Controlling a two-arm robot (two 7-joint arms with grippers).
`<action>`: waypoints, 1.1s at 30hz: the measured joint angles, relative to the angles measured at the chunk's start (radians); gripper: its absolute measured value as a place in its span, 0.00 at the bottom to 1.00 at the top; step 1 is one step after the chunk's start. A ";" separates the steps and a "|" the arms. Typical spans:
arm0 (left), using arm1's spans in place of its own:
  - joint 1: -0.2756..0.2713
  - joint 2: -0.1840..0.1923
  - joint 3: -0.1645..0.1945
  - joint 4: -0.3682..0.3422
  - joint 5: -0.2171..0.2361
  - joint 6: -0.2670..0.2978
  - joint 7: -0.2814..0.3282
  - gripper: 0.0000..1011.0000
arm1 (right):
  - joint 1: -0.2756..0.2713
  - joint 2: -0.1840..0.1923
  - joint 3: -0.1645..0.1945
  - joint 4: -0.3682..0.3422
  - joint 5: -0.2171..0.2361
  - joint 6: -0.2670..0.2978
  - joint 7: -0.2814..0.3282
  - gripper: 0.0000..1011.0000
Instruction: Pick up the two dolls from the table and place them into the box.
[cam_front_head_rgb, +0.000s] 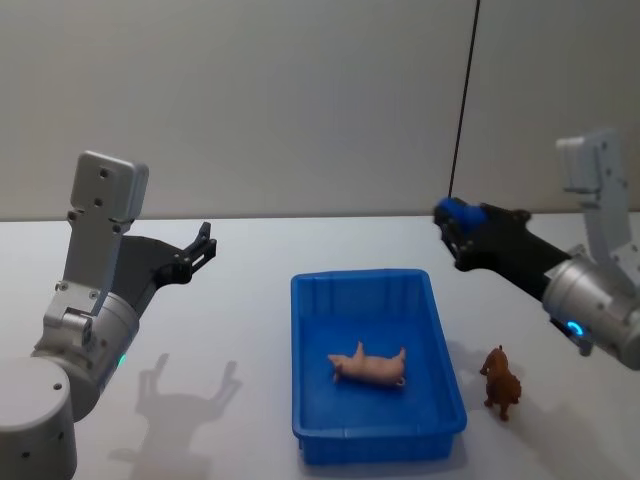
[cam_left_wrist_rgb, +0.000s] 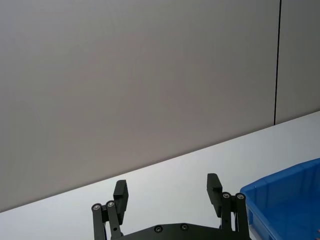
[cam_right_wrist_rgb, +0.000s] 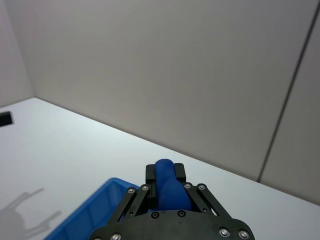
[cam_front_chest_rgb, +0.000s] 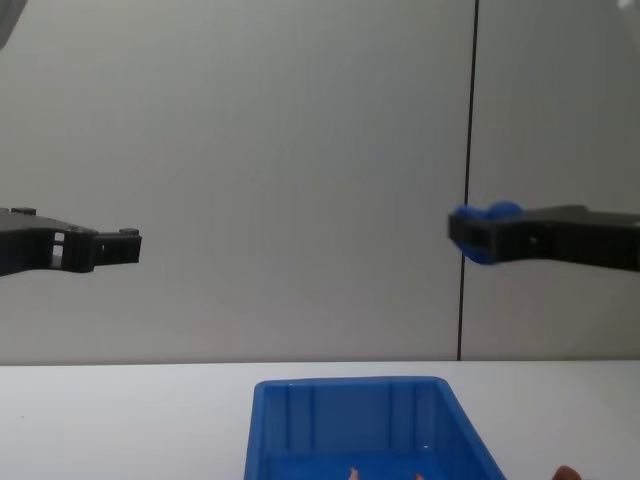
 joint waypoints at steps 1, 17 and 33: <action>0.000 0.000 0.000 0.000 0.000 0.000 0.000 0.99 | 0.004 -0.003 -0.002 0.000 0.003 0.003 0.011 0.20; 0.000 0.000 0.000 0.000 0.000 0.000 0.000 0.99 | 0.042 -0.022 -0.042 0.011 0.007 0.160 0.144 0.18; 0.000 0.000 0.000 0.000 0.000 0.000 0.000 0.99 | 0.030 -0.004 -0.064 0.016 -0.032 0.256 0.192 0.43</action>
